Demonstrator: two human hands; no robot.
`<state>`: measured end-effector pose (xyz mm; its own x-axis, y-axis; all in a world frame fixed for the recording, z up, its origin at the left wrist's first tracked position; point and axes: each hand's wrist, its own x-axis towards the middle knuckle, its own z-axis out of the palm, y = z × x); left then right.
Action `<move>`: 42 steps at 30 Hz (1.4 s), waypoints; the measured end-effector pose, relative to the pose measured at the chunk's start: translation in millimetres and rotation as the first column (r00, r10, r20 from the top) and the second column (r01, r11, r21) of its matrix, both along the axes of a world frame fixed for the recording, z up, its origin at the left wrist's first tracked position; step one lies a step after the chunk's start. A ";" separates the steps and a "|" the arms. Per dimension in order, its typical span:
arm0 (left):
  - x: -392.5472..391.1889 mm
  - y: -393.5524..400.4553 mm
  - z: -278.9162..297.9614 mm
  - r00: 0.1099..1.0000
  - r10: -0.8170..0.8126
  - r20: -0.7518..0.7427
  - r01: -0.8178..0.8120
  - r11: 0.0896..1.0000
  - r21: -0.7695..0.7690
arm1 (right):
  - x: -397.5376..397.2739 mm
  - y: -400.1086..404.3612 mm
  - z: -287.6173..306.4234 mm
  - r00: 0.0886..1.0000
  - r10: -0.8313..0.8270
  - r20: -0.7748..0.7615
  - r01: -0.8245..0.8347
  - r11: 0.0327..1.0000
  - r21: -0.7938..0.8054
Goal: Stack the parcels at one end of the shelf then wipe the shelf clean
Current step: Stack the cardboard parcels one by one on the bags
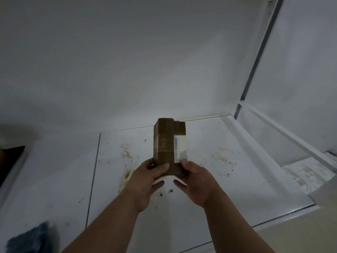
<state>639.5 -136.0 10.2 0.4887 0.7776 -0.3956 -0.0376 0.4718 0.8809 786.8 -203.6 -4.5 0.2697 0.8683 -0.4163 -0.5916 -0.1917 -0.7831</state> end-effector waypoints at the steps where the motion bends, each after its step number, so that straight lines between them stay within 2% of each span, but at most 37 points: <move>1: -4.8 1.7 -0.8 1.000 0.024 -0.016 -0.024 1.000 0.011 | -4.8 1.3 -0.4 1.000 0.012 0.012 -0.012 1.000 -0.005; 8: -49.8 9.6 2.0 0.996 0.066 -0.052 -0.064 0.997 0.052 | -47.6 21.1 4.7 0.997 0.019 0.077 -0.023 0.999 0.047; 12: -76.7 14.1 9.0 0.997 0.066 -0.033 -0.061 0.988 0.139 | -72.8 29.6 4.0 0.996 0.038 0.076 -0.046 0.994 0.102; 16: -106.4 22.4 13.9 0.988 0.152 0.009 -0.150 0.965 0.215 | -99.9 37.0 -1.2 0.978 0.109 0.179 -0.133 0.983 0.128; 23: -152.0 25.4 9.1 0.978 0.191 -0.088 -0.146 0.918 0.369 | -143.9 49.4 8.1 0.949 0.138 0.282 -0.188 0.969 0.159; 26: -165.8 25.9 8.1 0.972 0.205 -0.113 -0.148 0.912 0.382 | -158.4 54.8 13.6 0.949 0.134 0.287 -0.186 0.969 0.162; 28: -174.4 26.7 11.4 0.971 0.199 -0.135 -0.138 0.920 0.366 | -168.0 57.2 13.6 0.961 0.113 0.252 -0.157 0.975 0.160; 32: -192.3 35.7 9.2 0.958 0.201 -0.206 -0.147 0.957 0.250 | -181.2 59.0 10.1 0.997 0.066 0.046 -0.072 0.988 0.135; 36: -206.6 38.5 6.6 0.962 0.270 -0.034 -0.269 0.963 0.032 | -190.7 59.8 6.5 0.998 0.061 0.019 -0.062 0.996 0.061; 39: -214.5 38.5 5.3 0.964 0.267 0.004 -0.267 0.964 -0.013 | -196.7 59.5 6.1 0.998 0.057 0.028 -0.059 0.997 0.055; 42: -220.9 38.0 8.2 0.965 0.262 0.027 -0.262 0.965 -0.023 | -198.3 59.9 7.6 1.000 -0.024 0.015 0.022 0.995 0.093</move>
